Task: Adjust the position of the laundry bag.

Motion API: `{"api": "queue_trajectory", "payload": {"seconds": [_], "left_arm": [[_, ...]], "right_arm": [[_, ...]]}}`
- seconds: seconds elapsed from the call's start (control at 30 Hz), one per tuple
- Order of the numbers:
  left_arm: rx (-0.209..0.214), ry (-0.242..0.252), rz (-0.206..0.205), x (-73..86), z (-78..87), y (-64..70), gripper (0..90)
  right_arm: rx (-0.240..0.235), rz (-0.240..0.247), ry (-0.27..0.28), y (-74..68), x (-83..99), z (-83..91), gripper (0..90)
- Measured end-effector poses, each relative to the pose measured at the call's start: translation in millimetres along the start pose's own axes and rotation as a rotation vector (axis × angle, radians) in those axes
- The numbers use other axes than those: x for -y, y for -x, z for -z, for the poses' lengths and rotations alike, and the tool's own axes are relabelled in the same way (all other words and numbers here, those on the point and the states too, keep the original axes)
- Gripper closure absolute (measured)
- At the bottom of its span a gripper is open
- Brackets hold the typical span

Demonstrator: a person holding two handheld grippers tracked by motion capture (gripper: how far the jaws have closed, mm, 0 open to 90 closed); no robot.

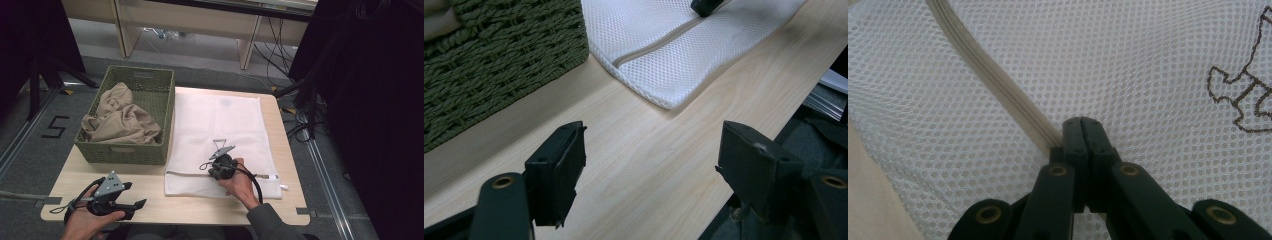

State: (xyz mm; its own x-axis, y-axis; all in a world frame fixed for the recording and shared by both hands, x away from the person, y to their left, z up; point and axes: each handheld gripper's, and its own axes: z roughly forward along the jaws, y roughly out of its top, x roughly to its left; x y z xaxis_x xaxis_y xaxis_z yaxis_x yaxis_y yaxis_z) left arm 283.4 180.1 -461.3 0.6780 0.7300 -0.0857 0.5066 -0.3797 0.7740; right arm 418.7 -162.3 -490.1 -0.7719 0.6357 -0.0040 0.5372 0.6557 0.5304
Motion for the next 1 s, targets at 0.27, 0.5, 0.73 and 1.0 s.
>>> {"api": "queue_trajectory", "payload": {"seconds": [0.27,0.5,0.73,1.0], "left_arm": [[0.001,-0.003,0.0,-0.2,-0.5,0.2,26.4],[0.002,-0.006,-0.003,-0.4,-0.5,0.6,26.4],[0.007,-0.008,-0.008,-0.7,-1.1,0.8,26.4],[0.01,-0.008,-0.01,-1.0,-1.5,1.3,26.3]], "right_arm": [[-0.019,0.034,-0.008,-9.7,4.8,3.9,90.0],[-0.049,0.023,-0.027,-17.1,7.1,7.3,90.0],[-0.045,0.016,-0.015,-17.3,8.5,7.5,88.6],[-0.079,-0.008,0.006,-7.9,7.1,18.0,84.1]]}}
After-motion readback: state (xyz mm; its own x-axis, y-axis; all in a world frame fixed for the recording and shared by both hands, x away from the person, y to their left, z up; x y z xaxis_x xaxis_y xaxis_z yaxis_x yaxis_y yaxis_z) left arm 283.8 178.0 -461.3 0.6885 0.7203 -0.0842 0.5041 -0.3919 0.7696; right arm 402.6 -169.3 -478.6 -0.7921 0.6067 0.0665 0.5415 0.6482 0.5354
